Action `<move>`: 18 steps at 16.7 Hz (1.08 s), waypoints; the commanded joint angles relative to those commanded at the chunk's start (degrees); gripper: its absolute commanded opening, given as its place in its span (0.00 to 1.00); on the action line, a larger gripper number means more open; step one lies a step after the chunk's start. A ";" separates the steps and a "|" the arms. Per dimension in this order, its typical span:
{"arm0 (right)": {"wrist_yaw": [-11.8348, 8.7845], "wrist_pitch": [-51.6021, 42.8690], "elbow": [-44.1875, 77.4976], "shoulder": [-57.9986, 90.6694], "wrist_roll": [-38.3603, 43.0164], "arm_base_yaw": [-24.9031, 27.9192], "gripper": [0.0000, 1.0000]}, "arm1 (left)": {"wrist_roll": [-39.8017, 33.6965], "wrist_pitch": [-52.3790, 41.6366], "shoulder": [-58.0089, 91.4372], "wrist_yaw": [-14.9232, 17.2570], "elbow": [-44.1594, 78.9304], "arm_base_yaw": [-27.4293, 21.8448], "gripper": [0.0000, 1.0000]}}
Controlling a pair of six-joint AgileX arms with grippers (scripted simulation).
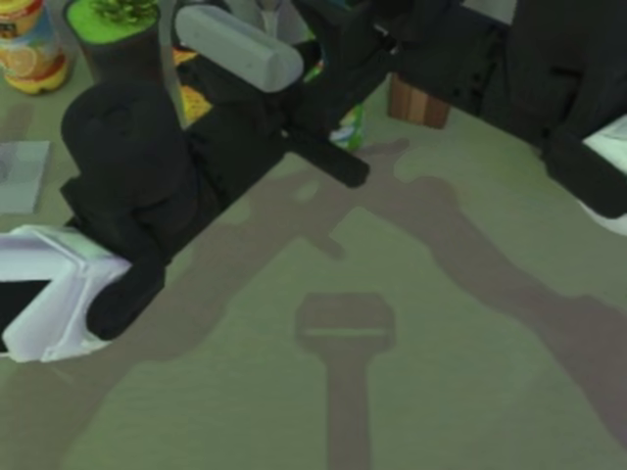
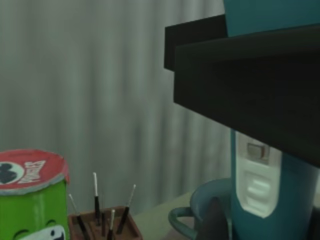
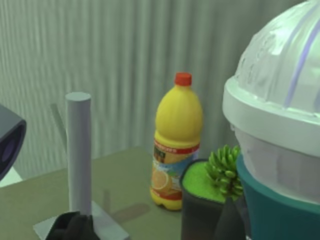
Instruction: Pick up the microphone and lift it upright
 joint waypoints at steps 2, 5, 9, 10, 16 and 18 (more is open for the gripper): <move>0.00 0.00 0.00 0.00 0.00 0.00 0.00 | 0.00 0.00 0.00 0.00 0.00 0.00 0.00; 0.00 0.00 0.00 0.00 0.00 0.00 0.00 | 0.00 0.00 0.00 0.00 0.00 0.00 0.00; 0.00 0.00 0.00 0.00 0.00 0.00 0.00 | 0.00 0.00 0.00 0.00 0.00 0.00 0.00; 0.00 0.00 0.00 0.00 0.00 0.00 0.00 | 0.00 0.00 0.00 0.00 0.00 0.00 0.08; 0.00 0.00 0.00 0.00 0.00 0.00 0.00 | 0.00 0.00 0.00 0.00 0.00 0.00 0.53; 0.00 0.00 0.00 0.00 0.00 0.00 0.00 | 0.00 0.00 0.00 0.00 0.00 0.00 0.68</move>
